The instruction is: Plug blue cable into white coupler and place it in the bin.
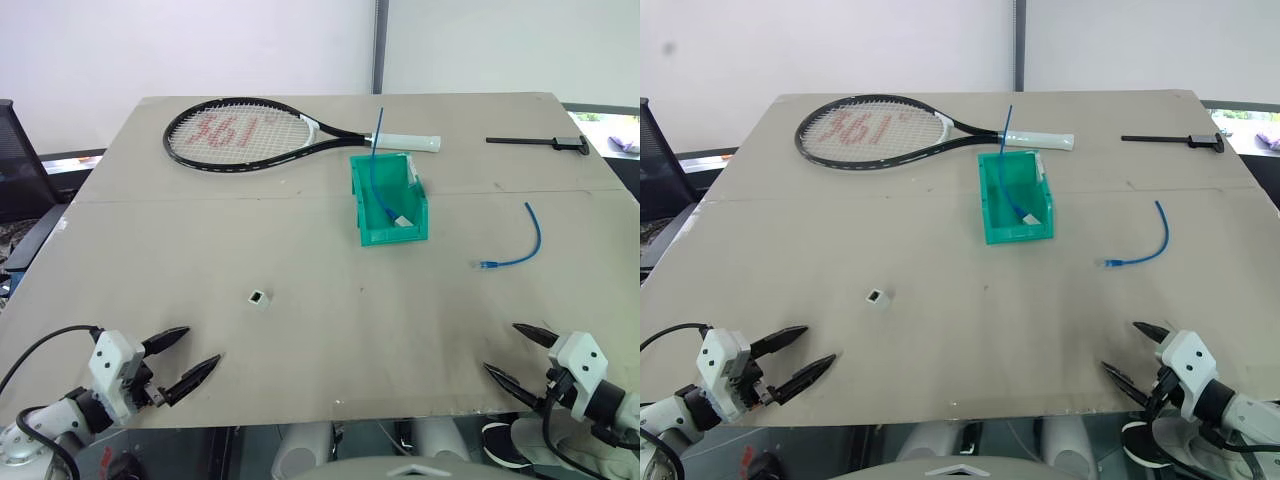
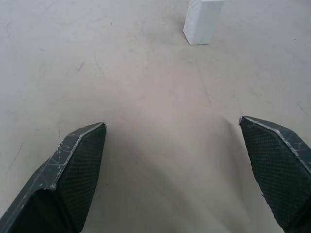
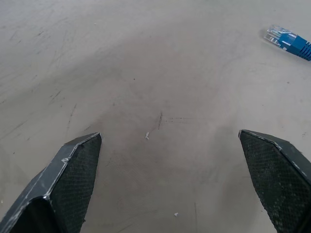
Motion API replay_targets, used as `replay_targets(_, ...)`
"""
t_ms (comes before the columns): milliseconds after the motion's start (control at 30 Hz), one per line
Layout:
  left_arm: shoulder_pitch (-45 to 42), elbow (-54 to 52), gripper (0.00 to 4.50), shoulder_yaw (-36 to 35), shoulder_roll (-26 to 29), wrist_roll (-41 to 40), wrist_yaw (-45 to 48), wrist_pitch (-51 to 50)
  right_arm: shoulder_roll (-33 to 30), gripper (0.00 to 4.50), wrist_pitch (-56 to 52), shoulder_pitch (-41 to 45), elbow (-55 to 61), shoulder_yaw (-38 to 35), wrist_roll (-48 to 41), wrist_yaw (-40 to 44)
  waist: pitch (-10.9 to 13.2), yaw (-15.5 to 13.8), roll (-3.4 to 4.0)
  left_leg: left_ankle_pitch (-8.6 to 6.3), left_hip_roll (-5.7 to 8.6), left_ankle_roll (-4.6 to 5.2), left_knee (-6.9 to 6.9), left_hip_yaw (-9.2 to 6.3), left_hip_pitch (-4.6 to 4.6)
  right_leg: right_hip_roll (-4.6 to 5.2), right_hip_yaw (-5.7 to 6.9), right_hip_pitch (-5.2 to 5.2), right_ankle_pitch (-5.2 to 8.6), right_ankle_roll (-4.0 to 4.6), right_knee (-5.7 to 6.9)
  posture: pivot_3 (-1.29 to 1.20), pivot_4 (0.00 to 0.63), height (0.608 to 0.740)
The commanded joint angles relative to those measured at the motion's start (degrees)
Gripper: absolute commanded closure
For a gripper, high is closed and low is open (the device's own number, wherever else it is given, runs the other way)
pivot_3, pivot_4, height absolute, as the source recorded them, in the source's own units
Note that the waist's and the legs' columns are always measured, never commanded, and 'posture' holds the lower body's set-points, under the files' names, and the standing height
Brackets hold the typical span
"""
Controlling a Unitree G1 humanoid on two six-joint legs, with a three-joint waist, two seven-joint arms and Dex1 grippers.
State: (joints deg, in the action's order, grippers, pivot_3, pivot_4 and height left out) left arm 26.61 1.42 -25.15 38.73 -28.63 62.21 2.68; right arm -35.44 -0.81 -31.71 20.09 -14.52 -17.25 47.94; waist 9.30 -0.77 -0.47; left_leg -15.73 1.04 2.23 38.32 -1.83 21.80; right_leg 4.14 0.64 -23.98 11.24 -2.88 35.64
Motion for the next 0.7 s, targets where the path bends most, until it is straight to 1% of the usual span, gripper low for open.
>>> replay_targets(33,1.23,-1.02,0.0,-0.51,0.24,0.85,-1.03,-1.18,-0.53,0.04,0.37,0.95,1.33,-1.7,-1.33,0.2,0.0,0.01,0.0,0.0,0.0,0.0,0.0,0.0,0.0,0.0,0.0,0.0,0.0,0.0,0.0,0.0,0.15,0.74)
replay_targets(200,4.46,-11.76,0.0,1.41,-0.18,-2.14,1.09,-3.1,-0.73,0.04,-2.1,5.77,2.27,-1.38,-1.97,-1.46,0.13,0.07,-0.23,-0.05,-0.01,-0.08,0.01,0.08,0.02,0.1,0.01,0.0,0.0,0.0,-0.01,0.0,0.15,0.74)
replay_targets(267,4.73,-14.04,0.0,2.37,-0.2,-1.78,1.4,-3.16,-1.51,0.04,-4.31,8.06,2.92,-1.33,-2.04,-2.18,0.18,0.01,-0.3,-0.06,-0.01,-0.07,0.01,0.06,0.07,0.1,0.04,-0.02,0.0,0.0,-0.02,0.0,0.15,0.74)
replay_targets(333,5.27,-15.66,0.0,3.47,-0.02,-0.52,2.33,-1.92,-3.5,0.04,-8.91,10.37,3.77,-1.07,-3.34,-1.7,0.22,0.0,-0.25,0.01,0.0,0.08,0.01,0.08,0.1,0.08,0.05,-0.03,0.0,0.0,-0.05,0.0,0.15,0.74)
replay_targets(433,6.37,-19.68,0.0,5.62,0.06,0.4,2.89,-1.62,-9.99,0.04,-14.0,16.49,2.73,0.71,0.59,-0.95,0.25,0.05,-0.26,-0.02,0.0,0.11,0.01,0.15,0.11,0.04,0.07,-0.07,0.0,0.01,-0.07,0.0,0.15,0.74)
replay_targets(533,5.78,-23.15,0.0,7.54,0.48,0.3,2.88,-2.43,-15.54,0.04,-17.09,25.34,-1.57,2.68,-0.28,3.34,0.29,0.15,-0.35,-0.03,0.0,0.14,0.01,0.33,0.09,0.02,0.06,-0.13,-0.01,0.01,-0.07,0.0,0.15,0.74)
replay_targets(600,4.98,-25.28,0.0,8.58,1.23,-0.36,3.54,-2.91,-19.54,0.04,-19.34,32.04,-5.65,5.65,0.46,7.27,0.37,0.09,-0.35,-0.02,0.0,0.14,0.02,0.34,0.07,-0.02,0.09,-0.12,-0.01,0.01,-0.07,0.0,0.15,0.74)
replay_targets(667,3.99,-27.31,0.0,9.38,1.84,-1.47,3.67,-4.16,-21.75,0.04,-19.07,37.36,-9.84,8.64,2.13,10.05,0.42,-0.07,-0.43,-0.02,0.0,0.15,0.02,0.3,0.09,-0.09,0.15,-0.14,-0.01,0.02,-0.07,0.0,0.15,0.74)
replay_targets(700,2.49,-29.21,0.0,9.64,2.14,-3.28,3.16,-5.72,-22.61,0.04,-19.89,41.94,-12.89,11.43,3.07,12.49,0.44,-0.06,-0.46,-0.02,0.0,0.15,0.01,0.26,0.14,-0.14,0.2,-0.15,-0.01,0.02,-0.07,0.0,0.15,0.74)
